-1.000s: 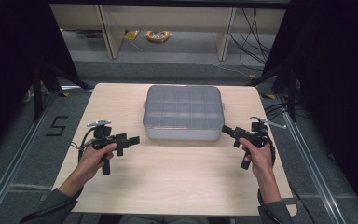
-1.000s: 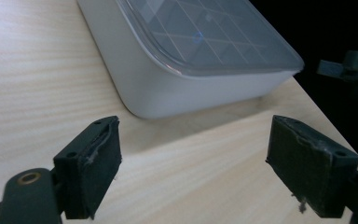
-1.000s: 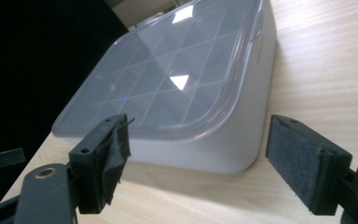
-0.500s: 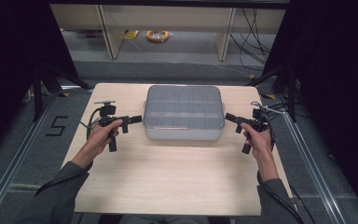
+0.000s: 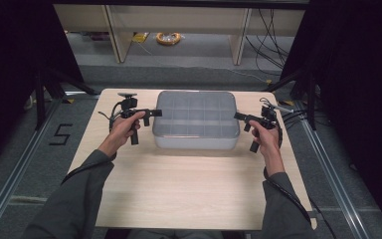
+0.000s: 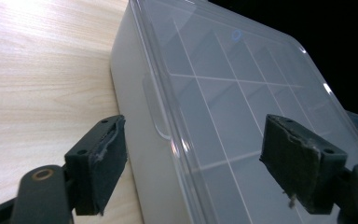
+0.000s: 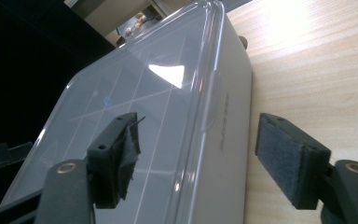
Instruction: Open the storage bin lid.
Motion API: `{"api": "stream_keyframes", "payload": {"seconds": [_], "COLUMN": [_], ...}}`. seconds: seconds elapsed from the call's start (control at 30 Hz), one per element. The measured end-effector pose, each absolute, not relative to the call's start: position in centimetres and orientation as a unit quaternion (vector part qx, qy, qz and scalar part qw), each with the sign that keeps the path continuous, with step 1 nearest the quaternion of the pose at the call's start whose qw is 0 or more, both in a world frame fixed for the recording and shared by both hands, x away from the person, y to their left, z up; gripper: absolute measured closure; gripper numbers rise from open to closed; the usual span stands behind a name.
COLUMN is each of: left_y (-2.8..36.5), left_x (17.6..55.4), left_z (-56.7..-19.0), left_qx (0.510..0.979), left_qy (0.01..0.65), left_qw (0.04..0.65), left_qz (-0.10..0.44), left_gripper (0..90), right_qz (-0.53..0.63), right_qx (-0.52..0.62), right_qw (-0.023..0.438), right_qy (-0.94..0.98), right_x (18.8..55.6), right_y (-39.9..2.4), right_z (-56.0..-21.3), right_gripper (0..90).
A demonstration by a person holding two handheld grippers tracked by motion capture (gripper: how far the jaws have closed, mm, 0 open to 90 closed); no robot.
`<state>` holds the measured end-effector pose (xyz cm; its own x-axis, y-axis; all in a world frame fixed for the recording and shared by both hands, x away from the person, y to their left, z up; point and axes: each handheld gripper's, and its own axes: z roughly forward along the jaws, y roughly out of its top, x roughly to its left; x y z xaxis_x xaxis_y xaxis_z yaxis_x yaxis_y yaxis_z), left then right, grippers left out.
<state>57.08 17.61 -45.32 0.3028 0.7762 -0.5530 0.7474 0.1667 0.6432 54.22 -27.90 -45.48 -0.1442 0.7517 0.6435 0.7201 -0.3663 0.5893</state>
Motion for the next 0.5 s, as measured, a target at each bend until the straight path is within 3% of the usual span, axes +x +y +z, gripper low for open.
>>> {"api": "stream_keyframes", "payload": {"seconds": [0.3,0.5], "left_y": [16.5,16.5], "left_x": [57.9,58.5], "left_z": [-45.9,-46.4], "left_qx": [0.641,0.634], "left_qy": [0.603,0.610], "left_qw": [0.475,0.476], "left_qz": [0.012,0.008], "left_gripper": [27.0,35.6], "right_qz": [0.501,0.499], "right_qx": [0.657,0.651], "right_qw": [0.016,0.022], "right_qy": [0.563,0.571], "right_x": [55.3,55.9], "right_y": [-27.4,-27.3], "right_z": [-45.2,-45.6], "right_gripper": [40.6,46.5]}}
